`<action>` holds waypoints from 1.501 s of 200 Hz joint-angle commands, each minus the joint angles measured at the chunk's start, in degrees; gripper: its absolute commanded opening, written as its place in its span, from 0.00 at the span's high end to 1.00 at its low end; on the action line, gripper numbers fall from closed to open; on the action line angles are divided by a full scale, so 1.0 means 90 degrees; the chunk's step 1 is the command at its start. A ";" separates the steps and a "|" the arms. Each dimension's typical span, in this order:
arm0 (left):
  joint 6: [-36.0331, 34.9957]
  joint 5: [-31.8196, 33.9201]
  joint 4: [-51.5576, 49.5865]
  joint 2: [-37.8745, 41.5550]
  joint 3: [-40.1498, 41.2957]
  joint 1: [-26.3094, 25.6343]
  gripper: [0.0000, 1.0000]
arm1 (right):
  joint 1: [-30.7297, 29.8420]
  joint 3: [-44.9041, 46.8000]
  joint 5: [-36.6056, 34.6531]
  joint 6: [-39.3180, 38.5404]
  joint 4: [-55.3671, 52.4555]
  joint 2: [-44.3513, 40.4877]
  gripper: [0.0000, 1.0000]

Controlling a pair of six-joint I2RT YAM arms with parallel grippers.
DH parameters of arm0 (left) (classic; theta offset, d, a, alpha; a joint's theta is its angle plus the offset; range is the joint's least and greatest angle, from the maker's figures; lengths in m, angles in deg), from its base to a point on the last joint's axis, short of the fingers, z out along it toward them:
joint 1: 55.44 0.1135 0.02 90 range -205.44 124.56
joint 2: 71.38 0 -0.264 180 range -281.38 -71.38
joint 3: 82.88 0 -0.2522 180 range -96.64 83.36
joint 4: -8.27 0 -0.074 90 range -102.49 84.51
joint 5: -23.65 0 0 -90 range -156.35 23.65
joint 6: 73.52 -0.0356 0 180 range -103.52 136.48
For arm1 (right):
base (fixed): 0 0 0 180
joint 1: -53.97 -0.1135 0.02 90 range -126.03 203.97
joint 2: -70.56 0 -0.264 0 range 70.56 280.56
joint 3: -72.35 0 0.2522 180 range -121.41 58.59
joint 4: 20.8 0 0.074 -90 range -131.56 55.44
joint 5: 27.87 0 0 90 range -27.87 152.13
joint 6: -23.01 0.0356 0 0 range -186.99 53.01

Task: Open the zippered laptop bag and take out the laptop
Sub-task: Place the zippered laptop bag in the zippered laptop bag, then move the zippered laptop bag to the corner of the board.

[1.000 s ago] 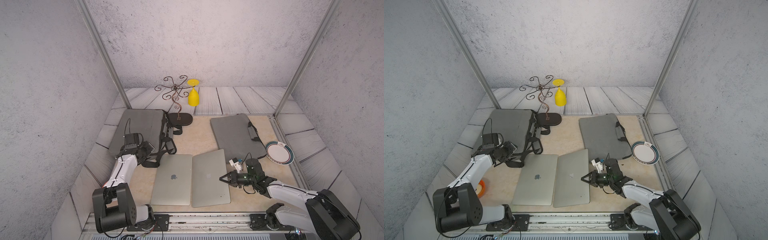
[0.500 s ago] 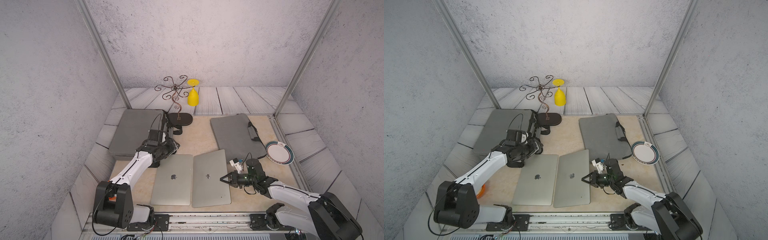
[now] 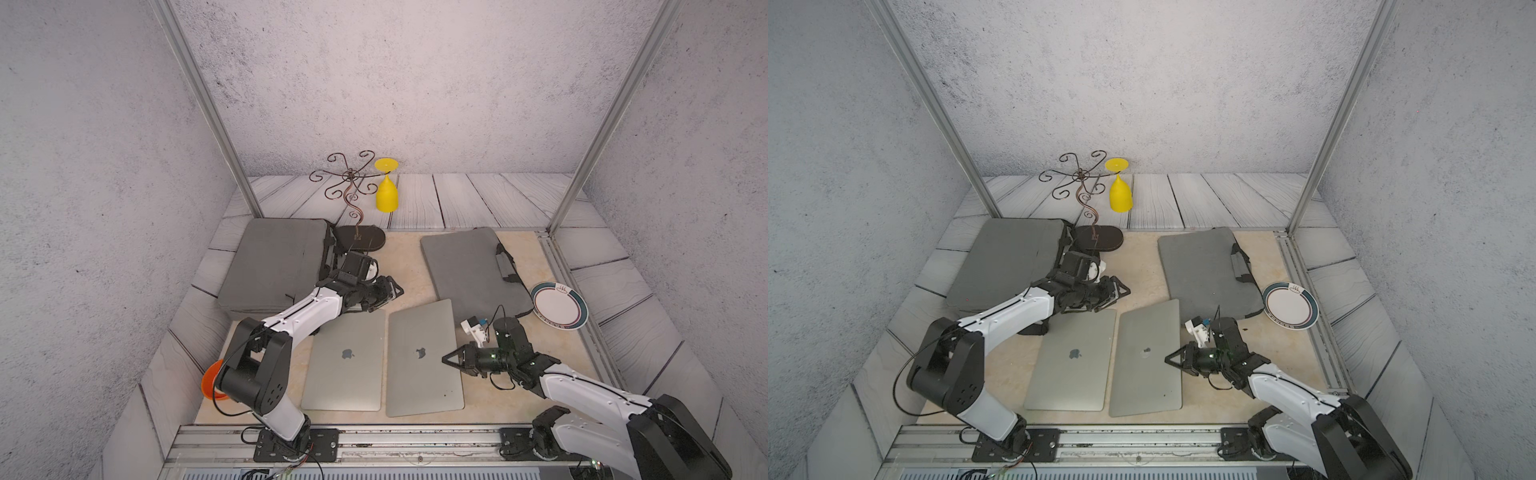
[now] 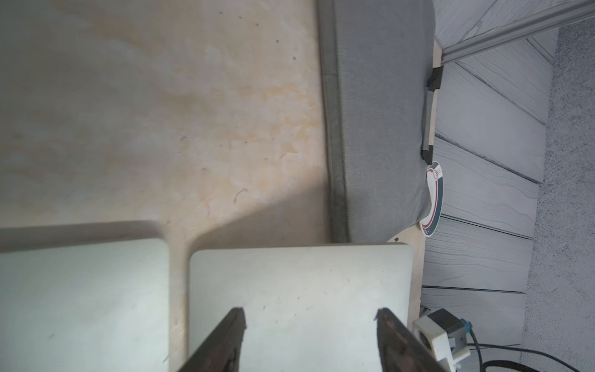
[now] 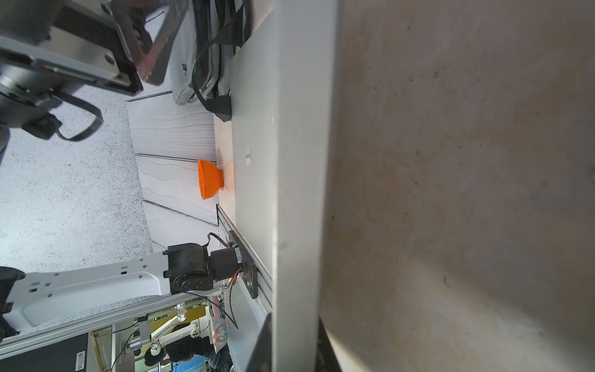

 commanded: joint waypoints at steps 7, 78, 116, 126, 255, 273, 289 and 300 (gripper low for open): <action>0.0113 -0.0345 0.0464 -0.0683 -0.0528 -0.0248 0.34 | 0.0028 -0.0321 -0.0104 -0.0486 -0.0602 -0.0556 1.00; 0.0242 -0.0866 0.1017 -0.2473 -0.1850 -0.0666 0.40 | 0.0174 -0.0348 -0.0029 -0.0593 -0.1084 -0.0969 1.00; 0.0256 -0.1042 0.0948 -0.3201 -0.2486 -0.0813 0.45 | 0.0192 -0.0342 0.0011 -0.0623 -0.1071 -0.0939 1.00; 0.0237 -0.1053 0.0914 -0.3356 -0.2607 -0.0828 0.46 | 0.0197 -0.0342 0.0022 -0.0640 -0.1070 -0.0923 1.00; 0.0642 -0.1442 0.0893 -0.5115 -0.4608 -0.1061 0.75 | 0.0418 -0.0295 0.0342 -0.0740 -0.0926 -0.0691 1.00; 0.0571 -0.1392 0.0709 -0.5290 -0.4976 -0.1044 0.79 | 0.0458 -0.0265 0.0402 -0.0740 -0.0858 -0.0641 1.00; 0.0531 -0.1361 0.0634 -0.5531 -0.5264 -0.1024 0.81 | 0.0482 -0.0256 0.0440 -0.0756 -0.0808 -0.0581 1.00; 0.0569 -0.1364 0.0622 -0.5650 -0.5453 -0.1009 0.81 | 0.0497 -0.0256 0.0456 -0.0775 -0.0777 -0.0516 1.00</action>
